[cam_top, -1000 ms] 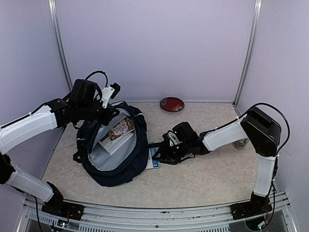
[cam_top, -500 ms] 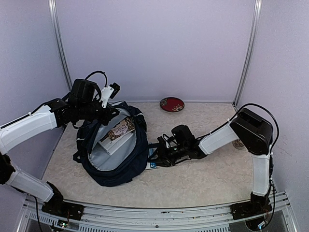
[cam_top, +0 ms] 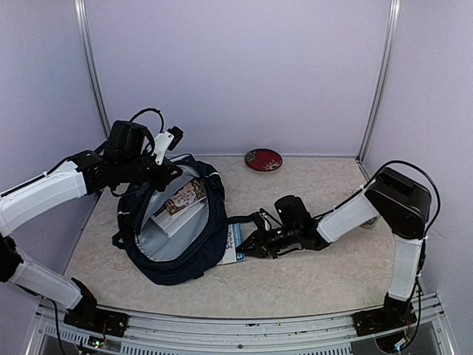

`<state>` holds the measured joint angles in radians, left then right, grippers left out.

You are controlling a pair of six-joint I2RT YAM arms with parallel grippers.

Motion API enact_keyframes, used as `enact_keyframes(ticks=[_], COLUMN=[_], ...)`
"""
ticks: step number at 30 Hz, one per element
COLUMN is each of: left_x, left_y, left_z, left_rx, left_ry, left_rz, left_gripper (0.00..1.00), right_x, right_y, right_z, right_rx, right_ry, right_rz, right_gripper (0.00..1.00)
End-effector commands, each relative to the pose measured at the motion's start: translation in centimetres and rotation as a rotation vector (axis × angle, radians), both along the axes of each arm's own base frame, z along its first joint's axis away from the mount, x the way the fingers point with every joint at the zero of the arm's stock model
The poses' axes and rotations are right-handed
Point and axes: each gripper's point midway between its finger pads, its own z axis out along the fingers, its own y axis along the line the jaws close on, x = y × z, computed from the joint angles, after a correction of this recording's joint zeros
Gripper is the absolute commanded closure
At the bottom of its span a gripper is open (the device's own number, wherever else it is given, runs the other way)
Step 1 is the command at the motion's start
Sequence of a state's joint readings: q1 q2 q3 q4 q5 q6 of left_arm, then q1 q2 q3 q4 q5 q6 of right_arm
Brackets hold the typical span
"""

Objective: Pack the student bag
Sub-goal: Pick up the book from the center of the board.

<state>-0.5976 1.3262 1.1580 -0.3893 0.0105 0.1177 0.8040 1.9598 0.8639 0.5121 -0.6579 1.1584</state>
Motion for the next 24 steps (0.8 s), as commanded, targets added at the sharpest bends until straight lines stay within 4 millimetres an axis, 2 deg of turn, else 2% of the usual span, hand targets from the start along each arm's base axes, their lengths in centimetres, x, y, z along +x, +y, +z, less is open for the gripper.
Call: enact_keyframes(ticks=[1, 6, 9, 10, 13, 15, 21, 24], left_x=[0.8, 0.9, 1.0, 1.0, 1.0, 1.0, 1.1, 1.2], left_y=[0.0, 0.2, 0.3, 0.4, 0.3, 0.3, 0.1, 0.3], left_z=[5.4, 5.5, 5.5, 5.5, 5.5, 5.4, 5.2, 5.1], left_rx=[-0.119, -0.118, -0.116, -0.118, -0.122, -0.123, -0.122, -0.117], left_ry=[-0.147, -0.149, -0.152, -0.151, -0.148, -0.144, -0.139, -0.141], left_rz=[0.021, 0.031, 0.038, 0.04, 0.037, 0.035, 0.034, 0.039], left_gripper=[1.0, 1.0, 1.0, 1.0, 1.0, 1.0, 1.0, 1.0], right_x=[0.1, 0.5, 0.5, 0.6, 0.2, -0.3, -1.7, -2.9], right_y=[-4.7, -12.4, -16.6, -17.7, -19.8, -19.9, -15.7, -13.7], right_z=[2.7, 5.6, 9.4, 10.2, 14.8, 17.9, 28.4, 32.0], right_rx=[-0.077, -0.228, -0.345, -0.385, -0.399, -0.353, -0.068, 0.119], right_ry=[-0.093, -0.186, -0.28, -0.298, -0.384, -0.435, -0.594, -0.625], right_rz=[-0.063, -0.208, -0.297, -0.316, -0.373, -0.37, -0.183, -0.107], right_gripper=[1.0, 1.0, 1.0, 1.0, 1.0, 1.0, 1.0, 1.0])
